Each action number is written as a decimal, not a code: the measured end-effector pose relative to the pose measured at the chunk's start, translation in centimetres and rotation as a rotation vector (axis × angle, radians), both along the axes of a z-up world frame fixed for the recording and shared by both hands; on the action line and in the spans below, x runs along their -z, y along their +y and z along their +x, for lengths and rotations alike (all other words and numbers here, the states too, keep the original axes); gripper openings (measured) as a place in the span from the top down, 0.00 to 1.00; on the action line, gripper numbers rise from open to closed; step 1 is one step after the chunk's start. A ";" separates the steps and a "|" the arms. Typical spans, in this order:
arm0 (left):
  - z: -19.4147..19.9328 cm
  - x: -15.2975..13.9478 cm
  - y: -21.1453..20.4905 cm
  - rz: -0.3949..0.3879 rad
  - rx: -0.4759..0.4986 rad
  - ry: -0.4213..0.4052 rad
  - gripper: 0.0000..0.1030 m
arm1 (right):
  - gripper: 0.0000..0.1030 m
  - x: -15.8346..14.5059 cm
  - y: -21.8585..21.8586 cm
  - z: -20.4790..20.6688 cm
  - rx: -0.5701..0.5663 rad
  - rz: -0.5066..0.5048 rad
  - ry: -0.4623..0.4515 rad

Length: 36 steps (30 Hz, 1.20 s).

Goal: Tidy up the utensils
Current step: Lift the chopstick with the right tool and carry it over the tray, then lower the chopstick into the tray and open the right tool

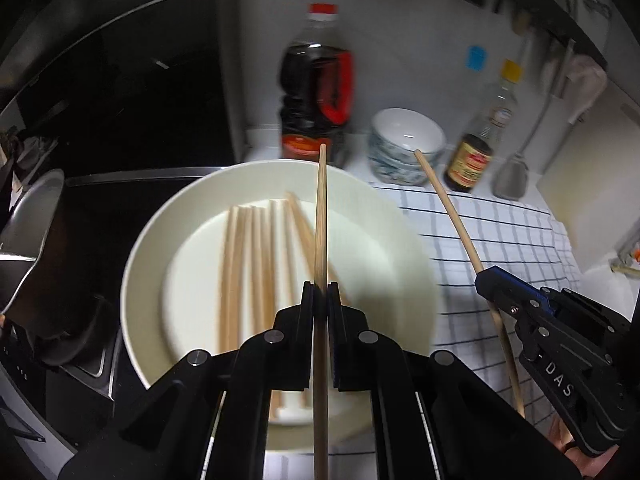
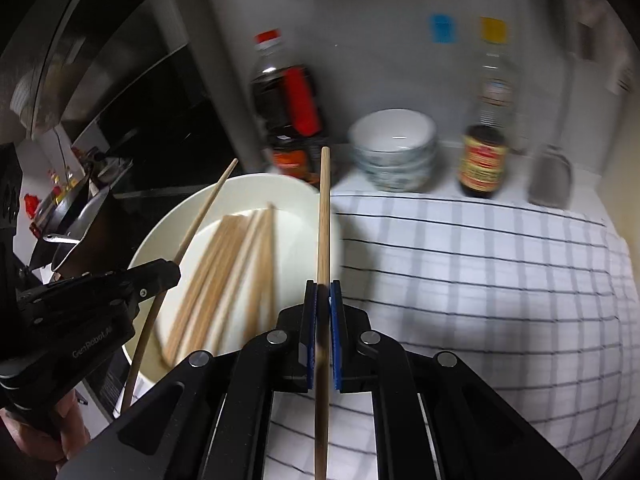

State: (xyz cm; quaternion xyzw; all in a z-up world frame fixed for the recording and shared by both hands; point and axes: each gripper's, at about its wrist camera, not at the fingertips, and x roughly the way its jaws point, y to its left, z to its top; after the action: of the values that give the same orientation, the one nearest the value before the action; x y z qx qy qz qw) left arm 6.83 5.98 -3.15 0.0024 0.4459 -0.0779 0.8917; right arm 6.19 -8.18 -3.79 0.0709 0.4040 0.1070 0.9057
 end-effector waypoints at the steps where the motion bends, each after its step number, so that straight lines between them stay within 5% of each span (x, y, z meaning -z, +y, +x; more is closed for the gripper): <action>1: 0.6 0.3 1.0 -0.001 -0.006 0.007 0.93 | 0.94 0.2 1.2 0.9 -0.009 -0.001 0.010; 10: 3.8 4.0 6.0 -0.004 -0.061 0.080 0.93 | 0.94 2.8 7.6 5.9 -0.077 -0.040 0.092; 25: 5.3 7.9 6.0 0.024 -0.113 0.162 0.91 | 0.94 5.9 8.0 7.7 -0.118 -0.061 0.186; 27: 4.9 7.6 6.2 0.025 -0.130 0.153 0.77 | 0.93 5.6 7.6 7.6 -0.119 -0.059 0.181; 29: 4.4 6.8 6.4 0.029 -0.154 0.127 0.39 | 0.89 5.0 7.4 7.4 -0.119 -0.068 0.167; 36: 3.1 4.9 7.0 0.035 -0.213 0.123 0.26 | 0.77 3.2 6.1 5.7 -0.099 -0.079 0.137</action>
State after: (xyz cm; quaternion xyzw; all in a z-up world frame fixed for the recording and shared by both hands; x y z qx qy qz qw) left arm 9.92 12.98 -8.06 -0.0342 0.4986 0.0250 0.8658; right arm 11.89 -2.13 -7.03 0.0225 0.4717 0.1304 0.8718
